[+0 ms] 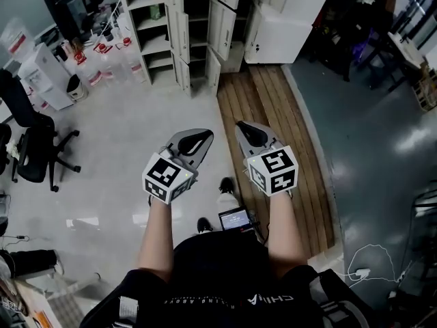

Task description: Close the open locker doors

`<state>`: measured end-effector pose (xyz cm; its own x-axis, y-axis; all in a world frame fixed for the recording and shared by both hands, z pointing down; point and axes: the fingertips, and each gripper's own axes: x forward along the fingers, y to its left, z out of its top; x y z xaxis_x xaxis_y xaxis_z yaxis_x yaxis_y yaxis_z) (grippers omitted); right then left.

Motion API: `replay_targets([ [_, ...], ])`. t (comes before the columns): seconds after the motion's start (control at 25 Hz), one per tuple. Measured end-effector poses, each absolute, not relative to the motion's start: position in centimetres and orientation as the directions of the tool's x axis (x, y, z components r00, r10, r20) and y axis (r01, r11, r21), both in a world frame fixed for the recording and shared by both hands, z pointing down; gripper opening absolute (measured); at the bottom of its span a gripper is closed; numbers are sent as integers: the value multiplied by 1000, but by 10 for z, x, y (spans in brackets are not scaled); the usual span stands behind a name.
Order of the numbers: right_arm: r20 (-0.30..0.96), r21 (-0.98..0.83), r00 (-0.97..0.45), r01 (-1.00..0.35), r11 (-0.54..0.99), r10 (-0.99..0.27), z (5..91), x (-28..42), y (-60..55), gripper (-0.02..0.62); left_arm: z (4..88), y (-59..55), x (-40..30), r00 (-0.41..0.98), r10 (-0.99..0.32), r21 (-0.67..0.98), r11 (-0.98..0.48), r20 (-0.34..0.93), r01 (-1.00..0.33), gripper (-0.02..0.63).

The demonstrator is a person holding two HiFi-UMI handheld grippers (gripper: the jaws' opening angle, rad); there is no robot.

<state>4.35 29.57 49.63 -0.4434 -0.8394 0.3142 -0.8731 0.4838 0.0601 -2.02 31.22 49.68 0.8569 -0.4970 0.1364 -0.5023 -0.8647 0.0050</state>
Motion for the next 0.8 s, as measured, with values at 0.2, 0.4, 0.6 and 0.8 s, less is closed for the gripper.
replay_targets([
  [0.2,305,64,-473,-856,514,-826,503,43,239,41,506,261,-22,831,-538,-15,-840,143,-542,25],
  [0.4,284,71,-487,-848,525,-826,493,67,165,41,492,184,-2,801,-581,-52,-812,143,-581,25],
  [0.6,235,34,-502,-852,523,-832,468,113,86,41,467,108,38,789,-604,-92,-797,116,-597,25],
  [0.8,220,18,-516,-846,532,-828,454,149,22,41,452,43,74,781,-614,-112,-789,115,-604,25],
])
